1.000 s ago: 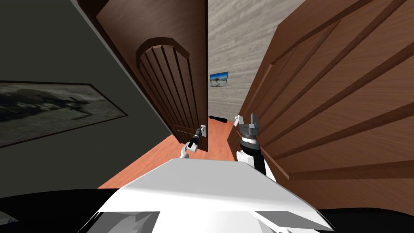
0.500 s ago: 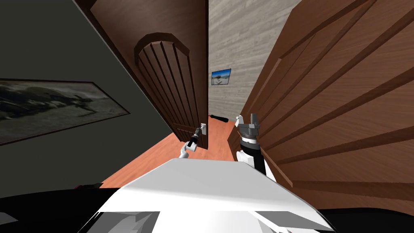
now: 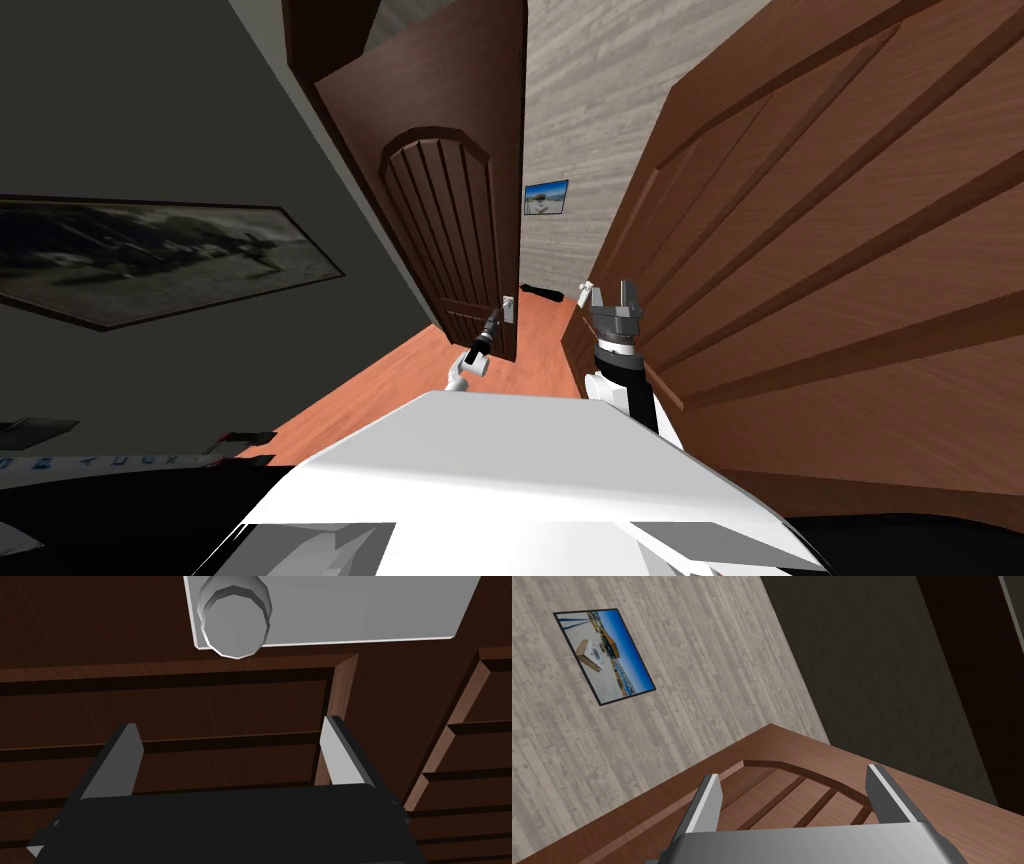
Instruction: Push the door open
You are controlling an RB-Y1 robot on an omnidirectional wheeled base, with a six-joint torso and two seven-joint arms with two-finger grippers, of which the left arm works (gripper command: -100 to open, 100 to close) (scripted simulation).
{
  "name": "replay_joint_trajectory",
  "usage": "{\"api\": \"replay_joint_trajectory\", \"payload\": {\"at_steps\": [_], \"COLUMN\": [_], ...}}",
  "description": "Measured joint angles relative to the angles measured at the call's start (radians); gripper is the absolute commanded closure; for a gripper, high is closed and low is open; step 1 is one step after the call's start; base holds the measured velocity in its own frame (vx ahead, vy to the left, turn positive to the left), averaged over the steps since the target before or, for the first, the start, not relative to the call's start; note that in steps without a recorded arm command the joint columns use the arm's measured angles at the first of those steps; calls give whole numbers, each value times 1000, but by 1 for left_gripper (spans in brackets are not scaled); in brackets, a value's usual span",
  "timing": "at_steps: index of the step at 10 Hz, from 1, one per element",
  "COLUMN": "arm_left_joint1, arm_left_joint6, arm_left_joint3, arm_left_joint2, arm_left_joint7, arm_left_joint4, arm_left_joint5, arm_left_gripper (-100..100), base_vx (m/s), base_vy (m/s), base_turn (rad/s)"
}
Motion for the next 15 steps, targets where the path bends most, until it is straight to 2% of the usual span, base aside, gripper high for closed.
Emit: {"api": "replay_joint_trajectory", "payload": {"at_steps": [2,3,7,10,12,13,15], "arm_left_joint1": [5,6,-4,-11,-19,-19,-21], "arm_left_joint6": [3,3,-6,-13,-19,-20,-20], "arm_left_joint3": [-9,-9,1,9,16,16,17], "arm_left_joint2": [-13,-13,-4,-7,-17,-18,-17], "arm_left_joint7": [5,5,2,-1,-3,-3,-3], "arm_left_joint4": [-5,-5,9,20,31,31,29], "arm_left_joint5": [2,2,2,2,2,3,3], "arm_left_gripper": [-100,-100,-100,-100,-100,100,100], "base_vx": [-138,81,185,192,130,-9,-24], "base_vy": [9,-47,-47,-42,-28,1,7], "base_turn": [4,-33,-16,-22,-11,4,-5]}}
